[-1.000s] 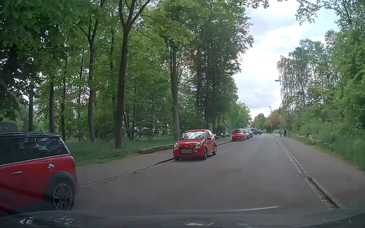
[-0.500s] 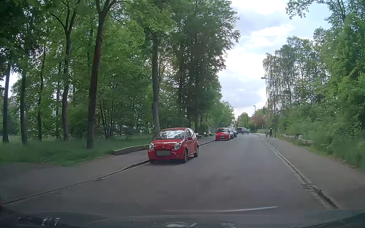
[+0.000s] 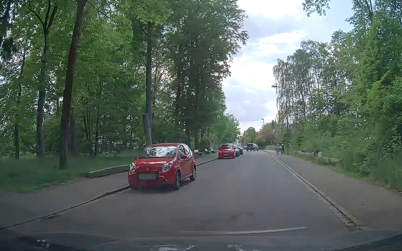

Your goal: Follow the waypoints while adhering to traffic rules and regulations

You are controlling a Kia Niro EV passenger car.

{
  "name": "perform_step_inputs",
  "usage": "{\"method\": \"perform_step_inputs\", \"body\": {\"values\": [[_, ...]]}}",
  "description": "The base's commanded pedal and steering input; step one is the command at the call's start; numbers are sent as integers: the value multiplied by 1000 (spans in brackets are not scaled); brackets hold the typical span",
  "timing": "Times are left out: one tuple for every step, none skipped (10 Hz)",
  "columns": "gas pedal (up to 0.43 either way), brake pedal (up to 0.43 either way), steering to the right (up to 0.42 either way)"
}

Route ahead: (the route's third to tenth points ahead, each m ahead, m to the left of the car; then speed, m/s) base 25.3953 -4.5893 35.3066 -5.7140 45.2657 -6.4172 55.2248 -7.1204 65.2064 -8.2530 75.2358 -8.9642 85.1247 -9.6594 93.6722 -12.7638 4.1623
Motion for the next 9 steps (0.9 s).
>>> {"method": "perform_step_inputs", "body": {"values": [[150, 18, 98], [189, 24, 87], [189, 18, 82], [189, 24, 81], [189, 18, 81], [189, 24, 81], [189, 24, 80], [189, 18, 78], [189, 24, 74]]}}
